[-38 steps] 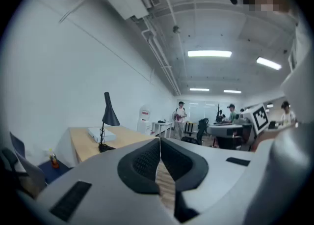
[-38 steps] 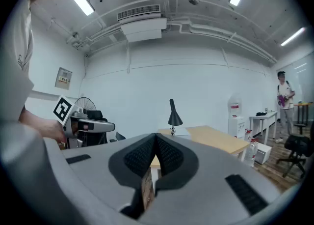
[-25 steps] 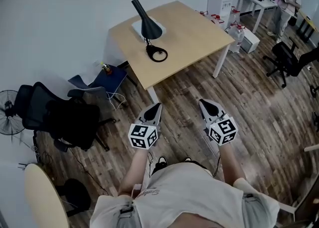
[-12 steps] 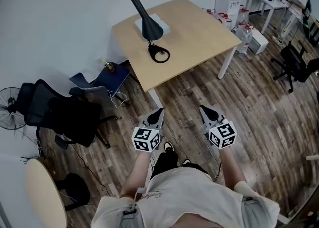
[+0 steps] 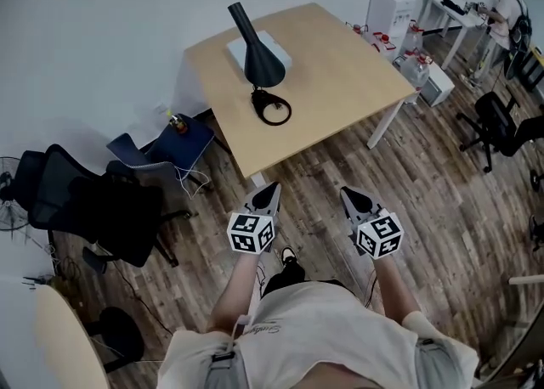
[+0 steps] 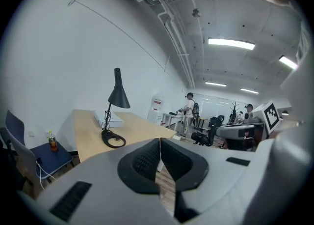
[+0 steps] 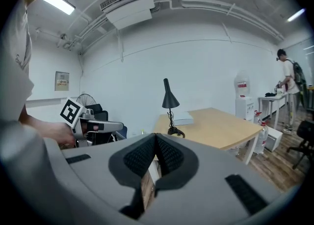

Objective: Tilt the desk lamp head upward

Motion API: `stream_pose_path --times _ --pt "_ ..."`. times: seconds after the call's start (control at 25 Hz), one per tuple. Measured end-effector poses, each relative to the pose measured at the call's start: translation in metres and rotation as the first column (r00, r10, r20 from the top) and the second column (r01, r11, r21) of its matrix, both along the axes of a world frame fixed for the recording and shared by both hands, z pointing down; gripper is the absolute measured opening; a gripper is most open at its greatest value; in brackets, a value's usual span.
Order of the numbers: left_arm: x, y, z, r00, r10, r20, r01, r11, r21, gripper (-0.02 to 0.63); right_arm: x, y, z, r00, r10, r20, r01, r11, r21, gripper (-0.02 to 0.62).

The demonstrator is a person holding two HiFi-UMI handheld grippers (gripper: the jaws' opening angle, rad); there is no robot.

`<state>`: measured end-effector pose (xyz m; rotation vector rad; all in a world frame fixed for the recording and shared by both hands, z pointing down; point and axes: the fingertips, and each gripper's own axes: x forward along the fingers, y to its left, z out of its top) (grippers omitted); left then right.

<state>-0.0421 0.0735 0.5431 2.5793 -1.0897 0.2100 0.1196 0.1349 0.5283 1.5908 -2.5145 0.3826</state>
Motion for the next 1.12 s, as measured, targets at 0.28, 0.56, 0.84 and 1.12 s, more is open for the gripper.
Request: stream_pose_path --times 0.28,0.56,0.84,1.12 --pt "-0.008 -0.06 -0.012 0.999 0.03 -0.024 -0.029 0.999 0.039 0.015 -0.016 -0.07 -0.014 0.999 0.016 -0.038 -0.014 0.999 0.043 -0.005" --pt "-0.024 -0.094 0.023 0.999 0.011 0.031 -0.009 0.999 -0.052 0.015 -0.041 -0.106 0.008 0.999 -0.009 -0.042 0.008 1.0 -0.017 -0.005" --pt "-0.016 -0.129 0.034 1.0 -0.008 -0.015 0.007 0.995 -0.1 0.015 -0.032 -0.148 0.029 0.999 -0.026 -0.027 0.025 0.998 -0.063 -0.005" --pt "-0.012 -0.19 0.03 0.998 -0.059 0.03 0.062 0.992 -0.114 0.015 -0.021 -0.219 0.035 0.997 -0.068 0.026 0.069 0.996 -0.057 -0.005"
